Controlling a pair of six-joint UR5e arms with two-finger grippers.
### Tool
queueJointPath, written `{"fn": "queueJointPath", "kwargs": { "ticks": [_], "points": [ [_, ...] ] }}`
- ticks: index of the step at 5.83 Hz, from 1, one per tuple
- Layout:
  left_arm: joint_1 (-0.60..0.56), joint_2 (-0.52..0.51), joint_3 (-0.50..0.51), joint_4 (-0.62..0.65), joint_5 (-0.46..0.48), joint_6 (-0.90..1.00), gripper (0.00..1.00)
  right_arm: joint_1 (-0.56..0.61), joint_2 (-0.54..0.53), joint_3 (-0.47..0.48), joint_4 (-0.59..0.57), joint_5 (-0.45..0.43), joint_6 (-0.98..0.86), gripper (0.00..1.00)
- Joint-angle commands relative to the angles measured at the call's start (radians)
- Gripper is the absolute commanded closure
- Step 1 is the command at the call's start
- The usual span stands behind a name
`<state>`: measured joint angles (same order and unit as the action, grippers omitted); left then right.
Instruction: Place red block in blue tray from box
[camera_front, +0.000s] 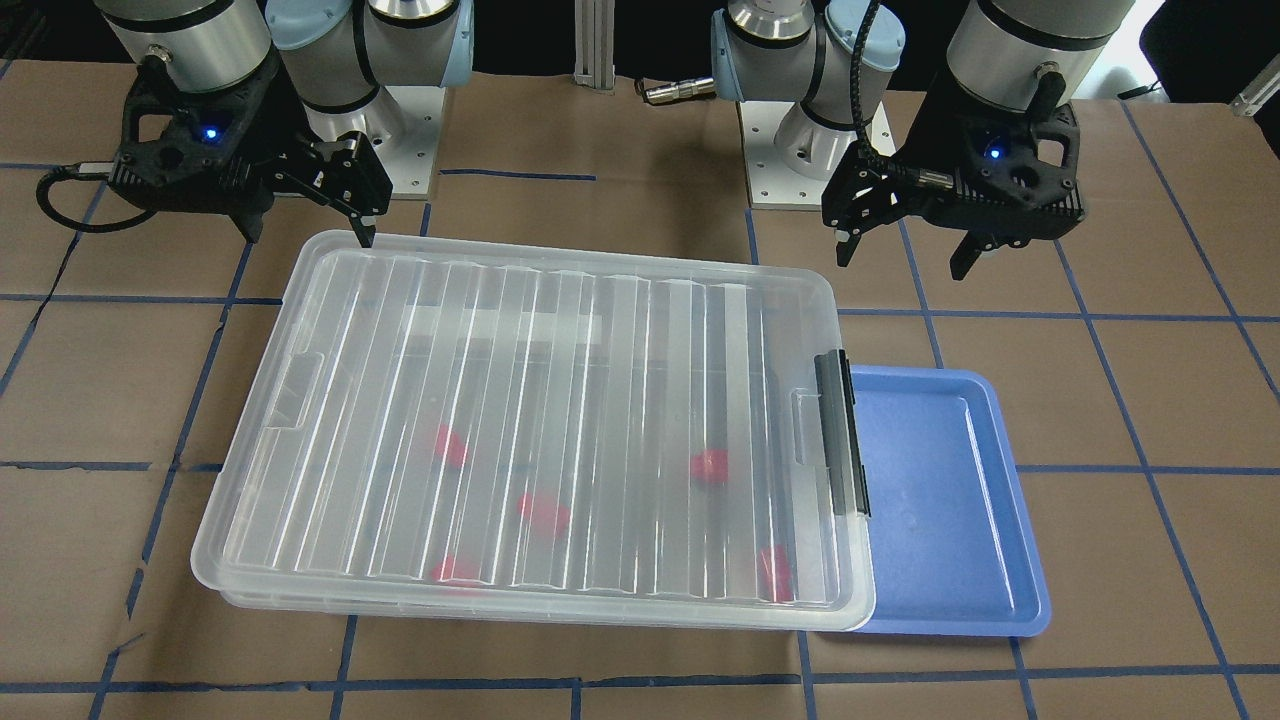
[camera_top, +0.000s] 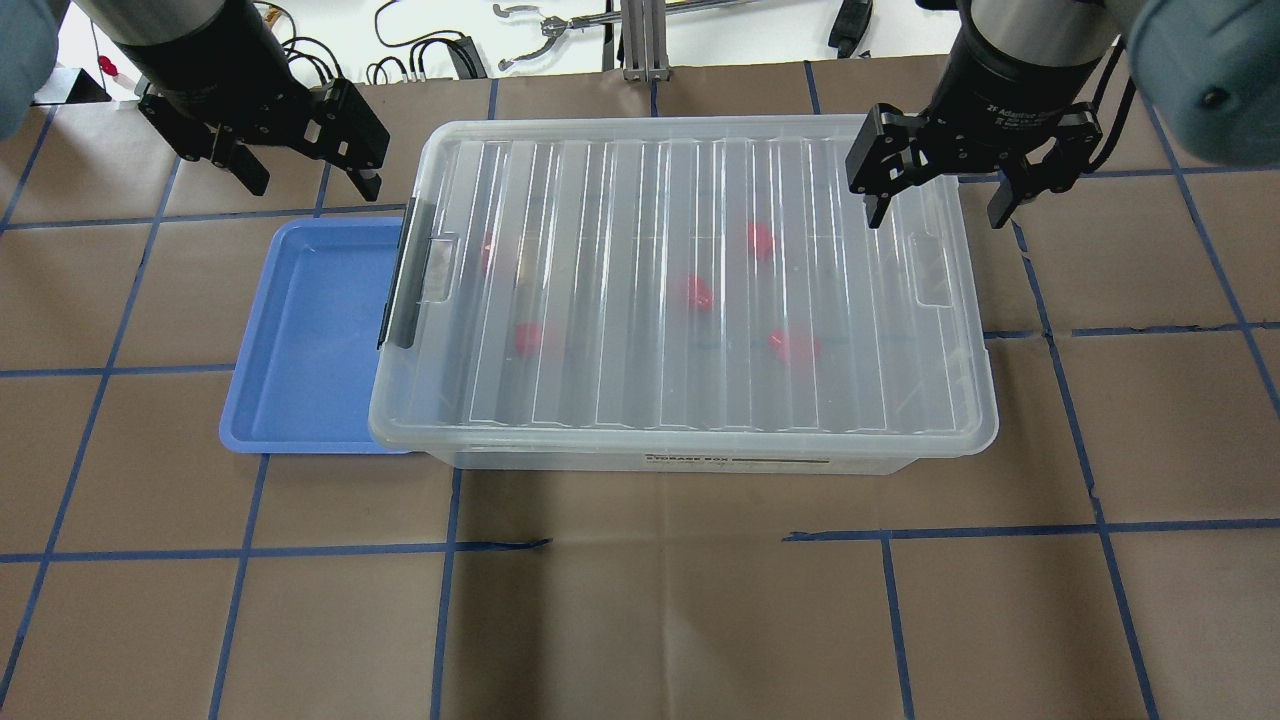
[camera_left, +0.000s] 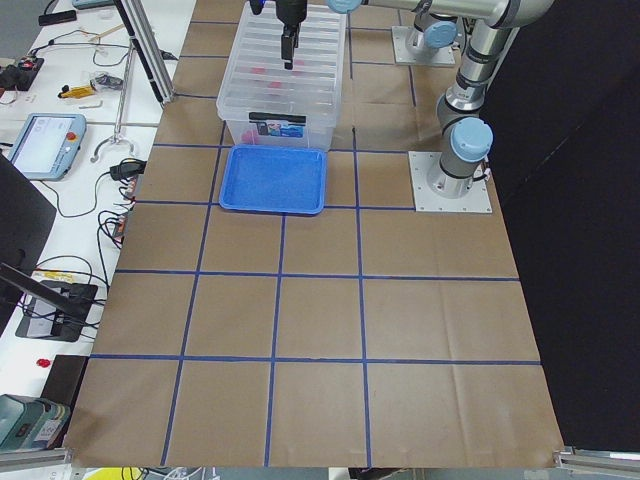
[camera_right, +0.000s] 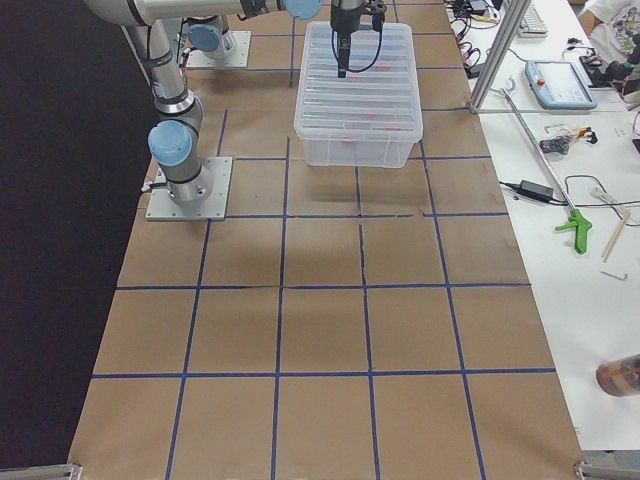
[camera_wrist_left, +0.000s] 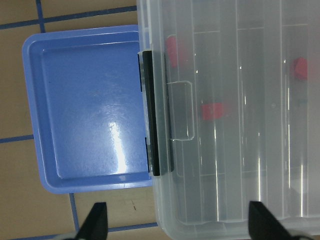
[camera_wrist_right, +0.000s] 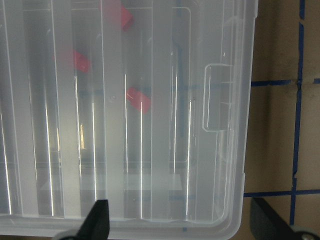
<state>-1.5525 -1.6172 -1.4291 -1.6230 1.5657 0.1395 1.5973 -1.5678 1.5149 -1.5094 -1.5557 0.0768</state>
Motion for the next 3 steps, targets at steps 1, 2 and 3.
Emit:
{"fn": "queueJointPath", "kwargs": {
  "ticks": [1,2,3],
  "points": [
    [0.0,0.002,-0.002,0.0,0.0,0.0,0.02,-0.01,-0.002,0.001,0.014,-0.006,0.0,0.0],
    [0.0,0.0,-0.001,0.0,0.0,0.0,0.01,-0.013,0.0,0.002,0.018,-0.007,-0.002,0.0],
    [-0.001,-0.003,0.001,0.0,0.0,-0.001,0.02,-0.013,0.002,0.001,0.014,-0.007,-0.006,0.0]
  ]
}}
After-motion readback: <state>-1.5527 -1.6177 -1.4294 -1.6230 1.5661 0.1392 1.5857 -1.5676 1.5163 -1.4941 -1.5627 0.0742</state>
